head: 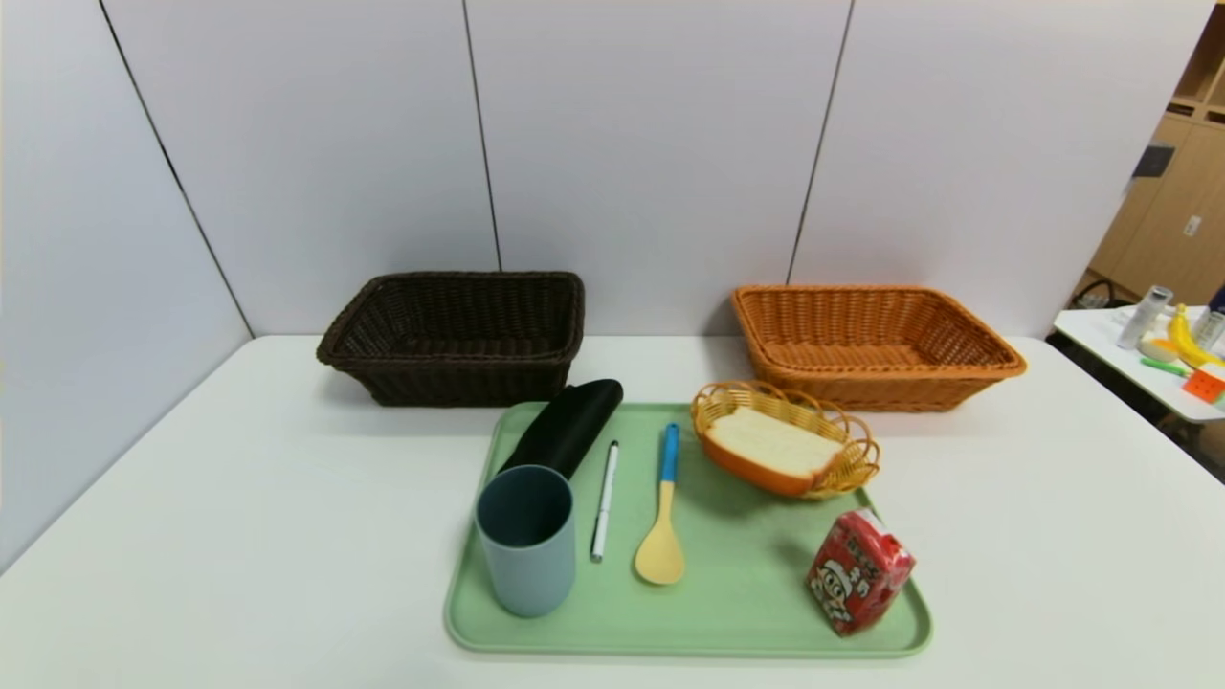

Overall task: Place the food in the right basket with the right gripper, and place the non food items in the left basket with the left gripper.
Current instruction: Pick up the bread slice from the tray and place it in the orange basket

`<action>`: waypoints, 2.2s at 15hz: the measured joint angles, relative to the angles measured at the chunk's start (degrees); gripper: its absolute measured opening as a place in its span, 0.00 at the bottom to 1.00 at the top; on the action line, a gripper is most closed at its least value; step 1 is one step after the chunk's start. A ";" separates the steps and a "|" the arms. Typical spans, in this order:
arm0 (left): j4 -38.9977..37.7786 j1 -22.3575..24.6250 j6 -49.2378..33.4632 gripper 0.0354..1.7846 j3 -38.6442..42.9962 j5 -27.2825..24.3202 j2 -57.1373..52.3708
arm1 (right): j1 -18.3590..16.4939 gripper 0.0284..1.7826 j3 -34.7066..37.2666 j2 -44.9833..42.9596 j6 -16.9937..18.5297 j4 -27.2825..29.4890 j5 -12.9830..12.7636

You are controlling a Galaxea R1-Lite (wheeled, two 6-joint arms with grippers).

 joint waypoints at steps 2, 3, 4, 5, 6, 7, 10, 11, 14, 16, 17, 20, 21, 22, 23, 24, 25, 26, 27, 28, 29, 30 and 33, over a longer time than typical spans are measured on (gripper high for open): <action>0.00 0.00 0.09 0.94 0.00 0.02 0.00 | 0.00 0.96 0.02 0.00 -0.72 0.00 0.04; 0.00 0.00 0.20 0.94 0.00 0.02 0.00 | 0.00 0.96 0.05 0.00 -1.16 0.10 0.11; 0.00 0.00 0.30 0.94 0.00 0.02 0.00 | 0.00 0.96 0.05 0.00 -1.66 0.10 0.32; -0.10 0.00 0.34 0.94 0.00 0.13 0.00 | 0.00 0.96 0.07 0.00 -2.82 0.11 0.82; -0.28 0.00 0.44 0.94 -0.18 0.18 0.00 | 0.00 0.96 0.07 0.00 -3.58 -0.04 1.04; -0.45 0.00 0.69 0.94 -1.43 0.02 0.02 | 0.00 0.96 -0.37 0.00 -3.58 -0.37 1.23; 1.80 0.00 1.05 0.94 -8.35 -2.16 2.28 | 0.00 0.96 -7.92 1.17 -2.73 1.51 4.51; 1.96 0.00 1.05 0.94 -10.89 -3.19 4.53 | 0.00 0.96 -10.68 2.46 -2.58 2.78 5.73; -2.24 0.00 0.85 0.94 -17.91 -4.85 14.56 | 0.83 0.96 -17.96 9.25 -2.40 2.97 7.74; -8.97 0.00 0.72 0.94 -22.74 -5.27 25.02 | 2.18 0.96 -22.81 17.32 -1.85 0.32 8.07; -12.97 0.00 0.78 0.94 -25.30 -5.33 30.54 | 2.71 0.96 -25.48 22.31 -1.49 -2.10 8.20; -24.65 0.00 0.72 0.94 -33.01 -5.51 47.71 | 3.61 0.96 -33.61 37.47 -0.88 -8.64 8.42; -27.99 0.00 0.72 0.94 -35.28 -5.49 53.11 | 3.78 0.96 -36.28 43.09 -0.72 -11.07 8.42; -31.12 0.00 0.69 0.94 -37.38 -5.40 58.34 | 3.91 0.96 -38.51 48.20 -0.68 -13.75 8.42; -33.94 0.00 0.69 0.94 -39.16 -5.18 63.70 | 4.00 0.96 -40.58 53.16 -0.61 -16.66 8.40; -36.56 0.00 0.76 0.94 -40.63 -4.91 68.39 | 4.06 0.96 -42.95 58.28 -0.55 -19.87 8.40; -39.10 0.00 0.80 0.94 -41.95 -4.45 73.05 | 4.11 0.96 -45.24 62.66 -0.50 -22.10 8.31; -41.46 0.00 0.94 0.94 -43.22 -3.83 77.03 | 4.14 0.96 -47.47 66.63 -0.41 -23.59 8.29; -43.73 0.00 1.11 0.94 -44.51 -2.73 80.92 | 4.35 0.96 -49.48 70.36 -0.28 -24.42 8.13; -45.65 0.00 1.60 0.94 -45.67 -1.57 84.01 | 4.58 0.96 -50.75 73.28 -0.11 -24.72 8.02; -46.98 -0.05 2.51 0.94 -46.52 -0.59 86.43 | 5.29 0.96 -51.53 75.64 -0.02 -24.75 8.09; -47.36 -0.16 2.84 0.94 -46.97 -0.30 88.15 | 6.23 0.96 -52.21 77.47 -0.30 -23.20 8.29; -47.42 -0.22 2.93 0.94 -47.29 -0.26 90.77 | 10.14 0.96 -58.70 80.23 -2.23 -10.03 8.46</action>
